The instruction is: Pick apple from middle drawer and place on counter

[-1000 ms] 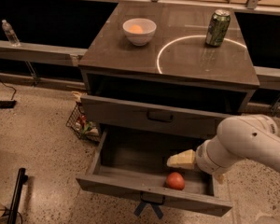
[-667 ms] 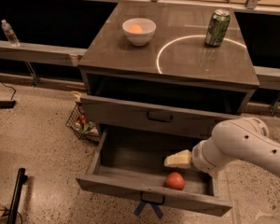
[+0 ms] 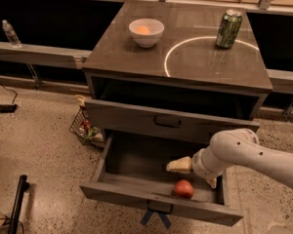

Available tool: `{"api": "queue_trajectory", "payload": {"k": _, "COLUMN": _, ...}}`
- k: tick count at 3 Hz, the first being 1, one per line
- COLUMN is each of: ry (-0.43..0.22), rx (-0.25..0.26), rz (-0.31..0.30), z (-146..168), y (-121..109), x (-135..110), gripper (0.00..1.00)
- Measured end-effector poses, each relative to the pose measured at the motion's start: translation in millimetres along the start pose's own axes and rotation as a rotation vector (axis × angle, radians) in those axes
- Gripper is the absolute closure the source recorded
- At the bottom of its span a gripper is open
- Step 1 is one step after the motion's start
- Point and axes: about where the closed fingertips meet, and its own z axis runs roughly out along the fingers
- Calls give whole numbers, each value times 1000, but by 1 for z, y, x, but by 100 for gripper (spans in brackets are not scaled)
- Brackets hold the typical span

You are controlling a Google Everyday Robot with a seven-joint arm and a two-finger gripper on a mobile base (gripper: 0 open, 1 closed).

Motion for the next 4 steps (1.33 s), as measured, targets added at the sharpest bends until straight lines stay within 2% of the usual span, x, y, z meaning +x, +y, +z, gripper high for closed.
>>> {"api": "queue_trajectory", "payload": {"k": 1, "ry": -19, "rx": 12, "rz": 39, "z": 33, "y": 3, "x": 8, "gripper": 0}}
{"api": "queue_trajectory", "payload": {"k": 2, "ry": -49, "rx": 34, "rz": 24, "z": 57, "y": 4, "x": 7, "gripper": 0}}
{"api": "queue_trajectory", "payload": {"k": 3, "ry": -101, "rx": 17, "rz": -27, "z": 87, "y": 12, "x": -1, "gripper": 0}}
{"api": "queue_trajectory", "payload": {"k": 4, "ry": -138, "rx": -1, "rz": -44, "z": 100, "y": 19, "x": -7, "gripper": 0}}
